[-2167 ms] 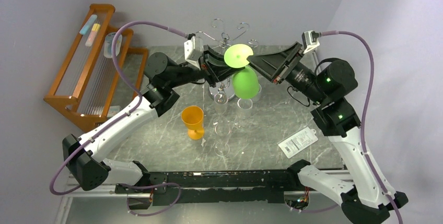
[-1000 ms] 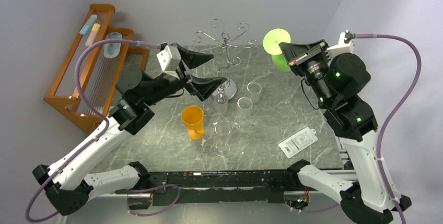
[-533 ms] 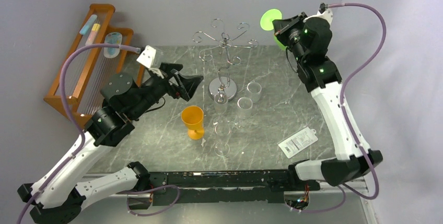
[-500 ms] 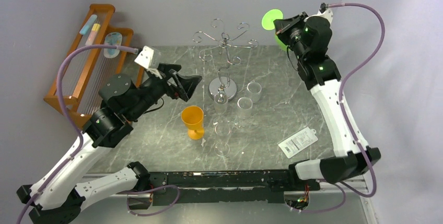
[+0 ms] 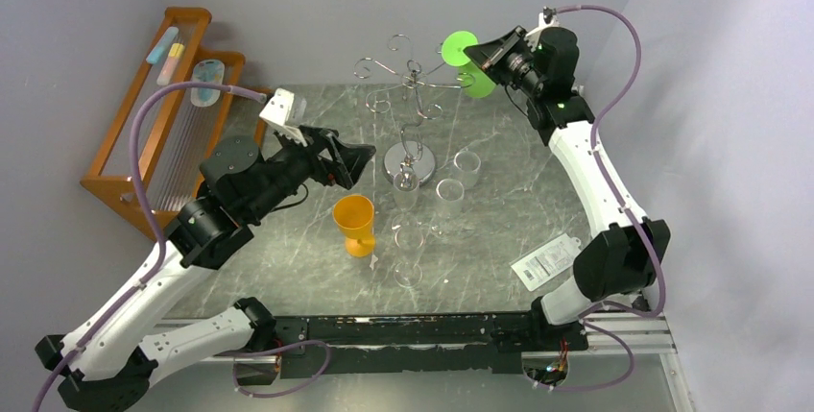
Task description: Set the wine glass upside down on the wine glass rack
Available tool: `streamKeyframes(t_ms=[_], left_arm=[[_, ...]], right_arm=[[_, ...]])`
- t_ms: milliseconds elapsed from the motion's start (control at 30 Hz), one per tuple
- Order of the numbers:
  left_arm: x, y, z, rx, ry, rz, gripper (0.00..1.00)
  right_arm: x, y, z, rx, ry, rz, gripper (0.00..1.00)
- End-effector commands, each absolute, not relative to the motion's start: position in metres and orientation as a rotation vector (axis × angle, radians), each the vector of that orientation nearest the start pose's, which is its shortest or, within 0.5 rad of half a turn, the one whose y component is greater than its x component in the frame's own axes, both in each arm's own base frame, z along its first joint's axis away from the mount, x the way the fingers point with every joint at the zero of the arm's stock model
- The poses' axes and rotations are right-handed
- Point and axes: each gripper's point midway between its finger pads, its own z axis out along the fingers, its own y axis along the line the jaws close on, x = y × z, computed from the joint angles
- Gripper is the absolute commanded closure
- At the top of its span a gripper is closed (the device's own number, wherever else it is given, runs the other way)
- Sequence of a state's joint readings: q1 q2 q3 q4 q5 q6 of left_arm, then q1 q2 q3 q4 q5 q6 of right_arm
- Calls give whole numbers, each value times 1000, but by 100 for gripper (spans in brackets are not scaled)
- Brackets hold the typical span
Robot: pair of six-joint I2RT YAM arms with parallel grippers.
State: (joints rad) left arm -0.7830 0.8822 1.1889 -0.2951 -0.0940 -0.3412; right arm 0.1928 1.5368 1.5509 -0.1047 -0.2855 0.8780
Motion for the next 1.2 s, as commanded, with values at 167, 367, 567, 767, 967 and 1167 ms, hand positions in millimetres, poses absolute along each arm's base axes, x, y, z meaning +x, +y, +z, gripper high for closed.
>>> streamKeyframes(t_ms=[167, 367, 567, 767, 967, 1167], left_arm=[[229, -222, 402, 251, 1624, -802, 5], [227, -224, 400, 253, 1628, -817, 6], [227, -224, 399, 248, 1632, -821, 6], [226, -223, 397, 247, 1635, -820, 7], [226, -221, 395, 238, 1639, -812, 7], [227, -219, 393, 238, 1641, -798, 7]], right_arm=[[487, 169, 406, 419, 1585, 1069, 100], [515, 186, 398, 372, 1600, 1133, 100], [516, 209, 395, 241, 1602, 1219, 100], [515, 220, 390, 182, 1639, 1253, 100], [516, 230, 382, 140, 1708, 1291, 100], [511, 236, 375, 115, 1745, 1338, 100]])
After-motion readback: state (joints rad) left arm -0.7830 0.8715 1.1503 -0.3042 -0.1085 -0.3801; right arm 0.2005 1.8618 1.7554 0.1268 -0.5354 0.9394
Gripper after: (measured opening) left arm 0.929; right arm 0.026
